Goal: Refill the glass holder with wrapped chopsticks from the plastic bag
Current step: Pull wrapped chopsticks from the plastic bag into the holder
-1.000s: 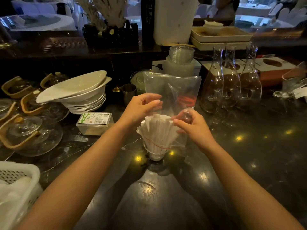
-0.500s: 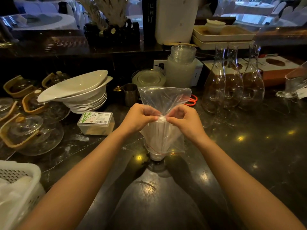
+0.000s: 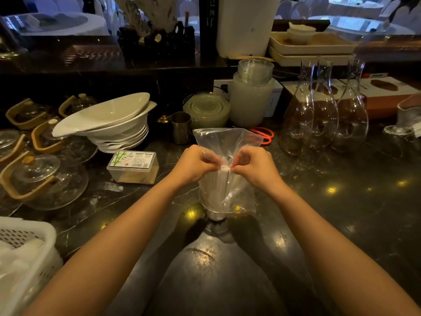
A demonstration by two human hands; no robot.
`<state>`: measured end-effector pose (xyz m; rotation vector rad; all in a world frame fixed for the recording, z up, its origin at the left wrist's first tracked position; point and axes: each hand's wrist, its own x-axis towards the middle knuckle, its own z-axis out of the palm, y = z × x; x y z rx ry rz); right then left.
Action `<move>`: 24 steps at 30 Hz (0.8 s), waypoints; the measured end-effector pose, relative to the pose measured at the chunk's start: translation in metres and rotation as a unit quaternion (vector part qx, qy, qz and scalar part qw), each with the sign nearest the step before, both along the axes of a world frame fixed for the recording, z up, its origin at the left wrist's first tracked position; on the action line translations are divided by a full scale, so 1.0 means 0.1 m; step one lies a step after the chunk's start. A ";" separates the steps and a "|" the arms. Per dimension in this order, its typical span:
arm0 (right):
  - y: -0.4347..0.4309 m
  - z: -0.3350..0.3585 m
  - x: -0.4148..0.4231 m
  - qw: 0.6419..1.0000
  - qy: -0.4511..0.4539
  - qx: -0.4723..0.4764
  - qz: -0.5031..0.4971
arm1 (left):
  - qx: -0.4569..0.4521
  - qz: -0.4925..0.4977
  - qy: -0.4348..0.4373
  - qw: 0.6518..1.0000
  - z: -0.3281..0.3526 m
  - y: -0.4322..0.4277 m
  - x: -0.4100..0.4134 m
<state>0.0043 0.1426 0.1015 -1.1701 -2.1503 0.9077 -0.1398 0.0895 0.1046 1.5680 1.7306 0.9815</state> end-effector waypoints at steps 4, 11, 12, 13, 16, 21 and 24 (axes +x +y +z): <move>0.02 0.05 0.00 1.000 -0.017 -0.007 0.002 | 0.004 -0.004 -0.006 1.000 0.02 0.00 0.00; 0.05 0.27 0.08 0.994 0.087 -0.061 0.003 | 0.028 0.033 -0.048 0.998 0.21 -0.01 -0.09; 0.05 0.30 0.08 0.994 0.091 -0.062 0.003 | 0.031 0.036 -0.052 0.997 0.23 -0.01 -0.10; 0.05 0.33 0.08 0.993 0.098 -0.064 0.003 | 0.036 0.038 -0.053 0.997 0.25 -0.01 -0.11; 0.04 0.40 0.09 0.990 0.124 -0.069 0.004 | 0.056 0.050 -0.062 0.995 0.30 -0.02 -0.15; 0.02 0.56 0.09 0.980 0.190 -0.057 0.022 | 0.107 0.050 -0.100 0.988 0.46 -0.05 -0.18; 0.02 0.70 0.08 0.975 0.221 -0.030 0.022 | 0.151 0.058 -0.128 0.978 0.59 -0.05 -0.21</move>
